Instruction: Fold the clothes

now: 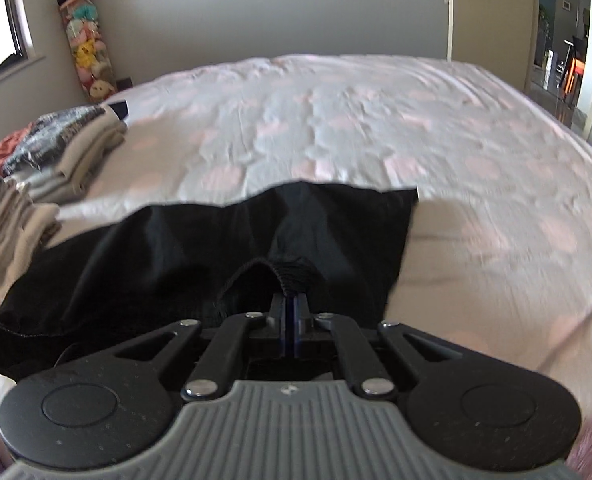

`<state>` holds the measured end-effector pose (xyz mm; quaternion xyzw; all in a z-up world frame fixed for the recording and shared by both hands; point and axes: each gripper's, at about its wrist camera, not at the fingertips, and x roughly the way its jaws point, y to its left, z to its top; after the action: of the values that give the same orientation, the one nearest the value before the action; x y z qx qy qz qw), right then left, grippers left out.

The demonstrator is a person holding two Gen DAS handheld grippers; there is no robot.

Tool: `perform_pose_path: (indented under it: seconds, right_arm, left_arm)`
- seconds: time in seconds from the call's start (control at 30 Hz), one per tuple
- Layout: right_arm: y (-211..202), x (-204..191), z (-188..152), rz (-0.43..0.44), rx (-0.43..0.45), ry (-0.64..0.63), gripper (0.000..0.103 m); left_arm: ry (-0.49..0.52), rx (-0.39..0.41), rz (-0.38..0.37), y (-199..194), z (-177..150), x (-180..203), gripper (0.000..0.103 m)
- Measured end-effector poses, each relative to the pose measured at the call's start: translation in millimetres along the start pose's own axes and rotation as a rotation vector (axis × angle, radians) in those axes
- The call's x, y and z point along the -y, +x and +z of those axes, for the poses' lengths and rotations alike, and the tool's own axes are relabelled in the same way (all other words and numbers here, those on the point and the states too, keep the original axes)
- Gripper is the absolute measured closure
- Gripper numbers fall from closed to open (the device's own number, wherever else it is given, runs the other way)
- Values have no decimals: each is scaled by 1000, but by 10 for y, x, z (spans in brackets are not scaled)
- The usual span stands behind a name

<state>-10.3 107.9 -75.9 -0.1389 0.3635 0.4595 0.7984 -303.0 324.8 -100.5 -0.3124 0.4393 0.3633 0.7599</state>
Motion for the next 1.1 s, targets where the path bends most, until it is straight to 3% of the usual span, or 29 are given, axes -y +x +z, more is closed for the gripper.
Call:
perform_pose_path:
  seconds: [0.1,0.23,0.3,0.4,0.47,0.63,0.87,0.93,1.1]
  right_arm:
    - [36,26,-121,-10,-31,2,98]
    - [62,57,-159,-11,-49,20,91]
    - [66,71,-177,-10,-56,32,71]
    - [61,88,-205,-9,-65,52,65]
    - [57,106,-235,-11,-80,70,60]
    - [46,153,-313,-16,-118,117,56]
    - [63,252,-439,-10,-180,193,55]
    - [90,260,-460,-14,-184,194,55]
    - [266,237,-464,-20,-217,175,56]
  left_arm:
    - [41,-21,15,2,-54,26,98]
    - [109,-32,37,-33,-100,89,76]
    - [166,-13,50,-108,-89,167,72]
    - [261,26,55,-226,-62,299,60]
    - [331,57,37,-264,-25,399,58]
    - [468,61,14,-172,54,661,58]
    - [560,-11,72,215,79,870,59]
    - [552,-37,82,325,85,861,74]
    - [515,-40,87,396,114,737,97]
